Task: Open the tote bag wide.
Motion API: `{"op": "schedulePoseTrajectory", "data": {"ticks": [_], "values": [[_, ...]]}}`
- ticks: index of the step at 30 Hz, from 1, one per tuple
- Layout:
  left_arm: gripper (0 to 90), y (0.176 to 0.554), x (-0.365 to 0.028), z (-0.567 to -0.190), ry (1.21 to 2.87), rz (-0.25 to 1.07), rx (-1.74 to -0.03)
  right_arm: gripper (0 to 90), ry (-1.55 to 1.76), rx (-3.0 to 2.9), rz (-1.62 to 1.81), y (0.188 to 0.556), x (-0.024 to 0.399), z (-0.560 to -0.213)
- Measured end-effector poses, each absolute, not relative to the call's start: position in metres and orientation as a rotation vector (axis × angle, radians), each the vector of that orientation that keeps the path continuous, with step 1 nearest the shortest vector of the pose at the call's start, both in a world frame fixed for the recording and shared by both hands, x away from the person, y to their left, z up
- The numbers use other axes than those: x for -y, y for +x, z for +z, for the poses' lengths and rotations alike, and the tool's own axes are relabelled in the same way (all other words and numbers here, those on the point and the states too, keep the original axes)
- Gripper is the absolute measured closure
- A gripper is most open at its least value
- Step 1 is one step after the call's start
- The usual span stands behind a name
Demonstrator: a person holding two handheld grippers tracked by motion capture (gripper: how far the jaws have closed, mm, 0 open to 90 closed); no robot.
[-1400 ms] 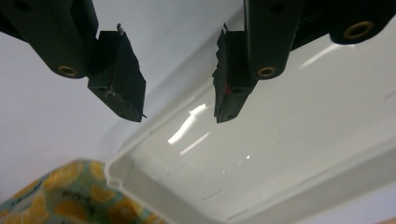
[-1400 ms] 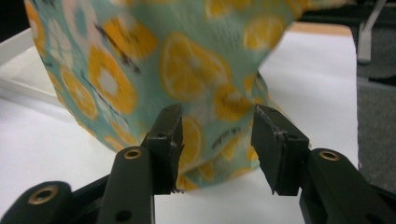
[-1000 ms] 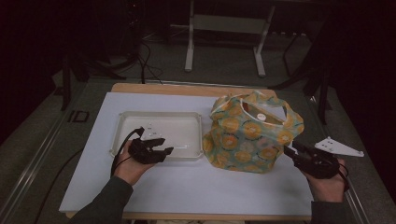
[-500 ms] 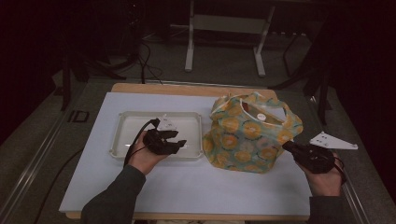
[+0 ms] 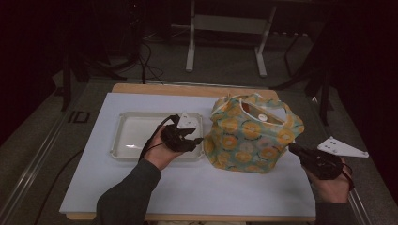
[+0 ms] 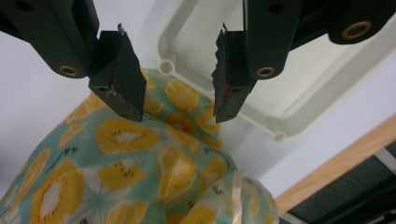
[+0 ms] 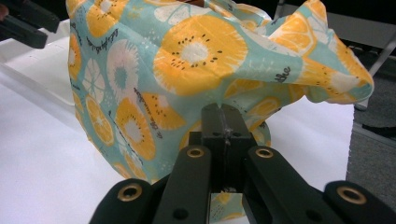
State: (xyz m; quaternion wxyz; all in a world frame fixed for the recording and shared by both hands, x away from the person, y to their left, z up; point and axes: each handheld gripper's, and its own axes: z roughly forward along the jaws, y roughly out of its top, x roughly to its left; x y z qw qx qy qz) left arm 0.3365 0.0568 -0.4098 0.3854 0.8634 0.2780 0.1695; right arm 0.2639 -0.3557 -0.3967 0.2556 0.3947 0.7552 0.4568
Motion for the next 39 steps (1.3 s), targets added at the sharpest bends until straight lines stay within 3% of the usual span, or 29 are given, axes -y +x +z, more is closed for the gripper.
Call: {"op": "schedulePoseTrajectory", "data": {"ticks": [10, 19, 26, 39], "values": [[48.7, 0.347, -0.033, -0.396, 2.199, 0.434, -0.631, 90.0, 1.067, -2.066, 1.244, 0.265, 0.356, -0.396], [61.9, 0.355, -0.016, -0.392, 2.194, 0.341, -0.602, 90.0, 1.061, -2.072, 1.244, 0.266, 0.354, -0.396], [89.3, 0.350, -0.008, -0.390, 2.217, 0.373, -0.546, 90.0, 1.050, -2.065, 1.242, 0.264, 0.354, -0.392], [89.6, 0.315, -0.010, -0.375, 2.155, 0.387, -0.430, 90.0, 0.999, -2.061, 1.238, 0.245, 0.356, -0.385]]}}
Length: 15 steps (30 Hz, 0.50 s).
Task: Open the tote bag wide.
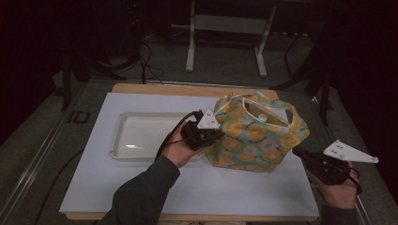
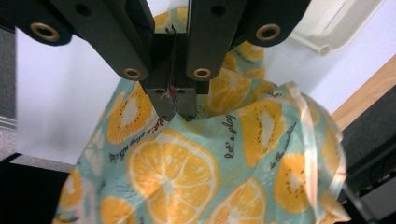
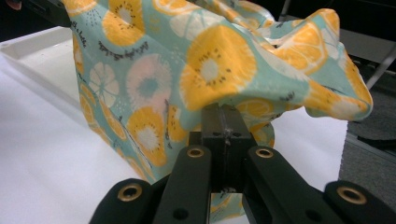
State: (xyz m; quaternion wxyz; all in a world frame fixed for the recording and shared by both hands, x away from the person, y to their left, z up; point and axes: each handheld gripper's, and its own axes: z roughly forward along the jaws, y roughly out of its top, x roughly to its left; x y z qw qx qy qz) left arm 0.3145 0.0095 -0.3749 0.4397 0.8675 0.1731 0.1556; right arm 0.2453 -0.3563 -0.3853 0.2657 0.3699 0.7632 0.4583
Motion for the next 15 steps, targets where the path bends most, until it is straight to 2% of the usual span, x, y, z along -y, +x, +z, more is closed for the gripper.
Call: {"op": "schedulePoseTrajectory", "data": {"ticks": [7, 15], "values": [[89.6, 0.303, 0.000, -0.399, 2.199, 0.373, -0.395, 90.0, 1.009, -2.129, 1.196, 0.241, 0.352, -0.408], [89.6, 0.315, 0.010, -0.437, 2.295, 0.313, -0.440, 90.0, 1.092, -2.204, 1.116, 0.250, 0.352, -0.437]]}}
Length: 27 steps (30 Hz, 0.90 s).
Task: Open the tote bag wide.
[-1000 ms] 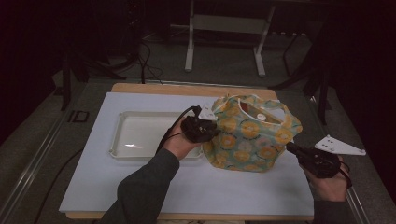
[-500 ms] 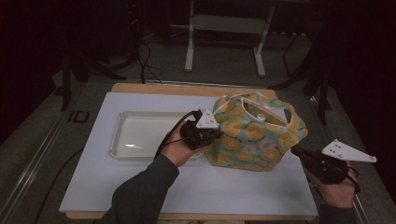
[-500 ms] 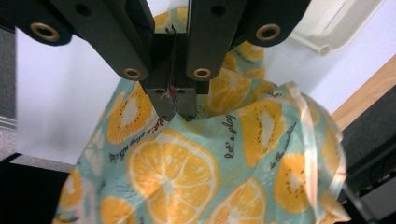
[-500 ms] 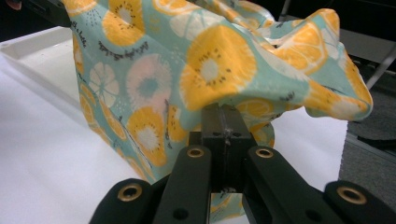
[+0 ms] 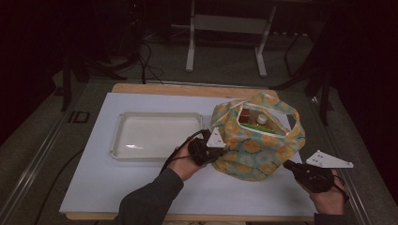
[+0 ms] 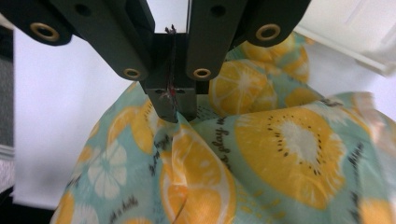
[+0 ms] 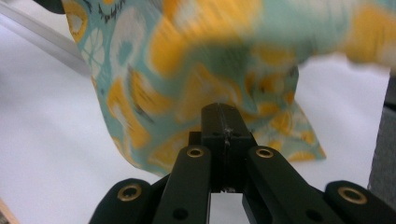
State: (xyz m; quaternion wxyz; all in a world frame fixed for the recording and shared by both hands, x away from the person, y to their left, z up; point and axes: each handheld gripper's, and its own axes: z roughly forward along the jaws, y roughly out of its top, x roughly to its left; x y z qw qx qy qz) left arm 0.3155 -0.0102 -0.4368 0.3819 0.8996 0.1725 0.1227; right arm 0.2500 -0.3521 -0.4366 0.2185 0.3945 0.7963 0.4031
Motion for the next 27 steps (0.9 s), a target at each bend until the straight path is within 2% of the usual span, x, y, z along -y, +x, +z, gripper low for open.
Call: {"op": "schedulePoseTrajectory", "data": {"ticks": [2, 6, 9, 14, 23, 27], "values": [[89.6, 0.319, 0.012, -0.445, 2.317, 0.299, -0.458, 89.6, 1.116, -2.195, 1.112, 0.251, 0.354, -0.439], [89.6, 0.323, 0.010, -0.455, 2.334, 0.283, -0.481, 82.7, 1.146, -2.162, 1.122, 0.249, 0.362, -0.433], [89.6, 0.325, 0.008, -0.459, 2.336, 0.273, -0.499, 72.7, 1.158, -2.131, 1.155, 0.248, 0.367, -0.423], [89.4, 0.328, 0.006, -0.461, 2.341, 0.269, -0.512, 62.9, 1.189, -2.080, 1.215, 0.253, 0.374, -0.403], [89.3, 0.329, 0.008, -0.463, 2.355, 0.280, -0.518, 51.6, 1.225, -2.007, 1.271, 0.275, 0.370, -0.374], [89.3, 0.329, 0.010, -0.462, 2.363, 0.291, -0.516, 50.6, 1.219, -1.998, 1.279, 0.289, 0.360, -0.364]]}}
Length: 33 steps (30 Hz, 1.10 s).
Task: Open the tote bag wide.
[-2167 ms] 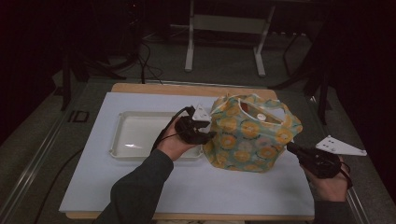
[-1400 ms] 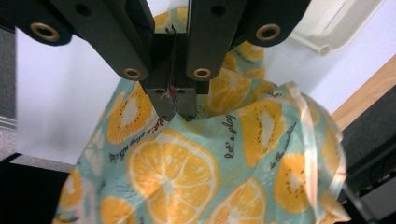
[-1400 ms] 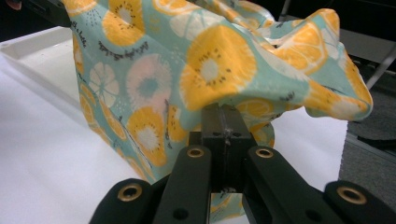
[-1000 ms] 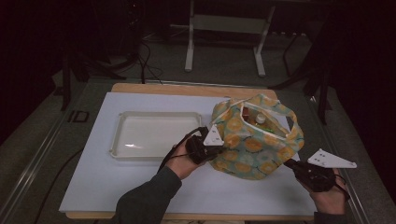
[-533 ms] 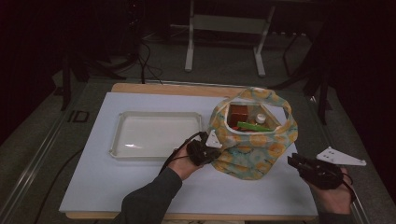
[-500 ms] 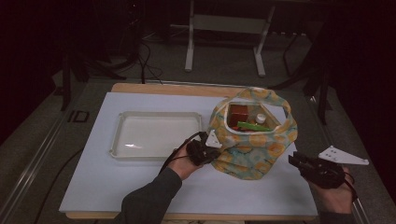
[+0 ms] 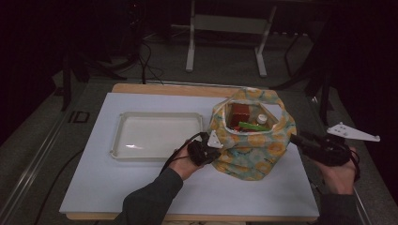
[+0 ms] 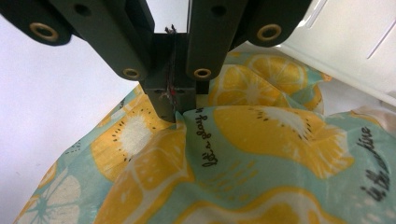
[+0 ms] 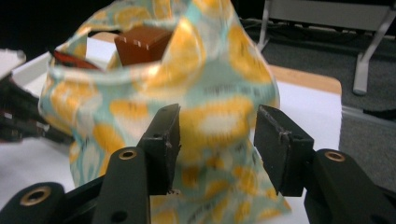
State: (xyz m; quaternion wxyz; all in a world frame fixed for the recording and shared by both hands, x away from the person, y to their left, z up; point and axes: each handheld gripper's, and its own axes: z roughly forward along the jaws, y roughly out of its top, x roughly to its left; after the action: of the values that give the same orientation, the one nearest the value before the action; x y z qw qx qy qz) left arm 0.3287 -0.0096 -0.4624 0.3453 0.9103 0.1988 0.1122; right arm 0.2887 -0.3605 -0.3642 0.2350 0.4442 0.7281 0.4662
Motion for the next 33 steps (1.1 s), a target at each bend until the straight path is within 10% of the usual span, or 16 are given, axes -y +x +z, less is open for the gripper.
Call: {"op": "schedulePoseTrajectory", "data": {"ticks": [17, 25, 33], "values": [[89.3, 0.329, 0.011, -0.462, 2.383, 0.300, -0.511, 40.7, 1.265, -1.981, 1.252, 0.345, 0.317, -0.335], [89.3, 0.328, 0.009, -0.462, 2.385, 0.302, -0.506, 81.6, 1.312, -1.977, 1.226, 0.353, 0.315, -0.338], [89.3, 0.330, 0.007, -0.465, 2.383, 0.294, -0.531, 89.3, 1.179, -1.988, 1.373, 0.320, 0.321, -0.325]]}}
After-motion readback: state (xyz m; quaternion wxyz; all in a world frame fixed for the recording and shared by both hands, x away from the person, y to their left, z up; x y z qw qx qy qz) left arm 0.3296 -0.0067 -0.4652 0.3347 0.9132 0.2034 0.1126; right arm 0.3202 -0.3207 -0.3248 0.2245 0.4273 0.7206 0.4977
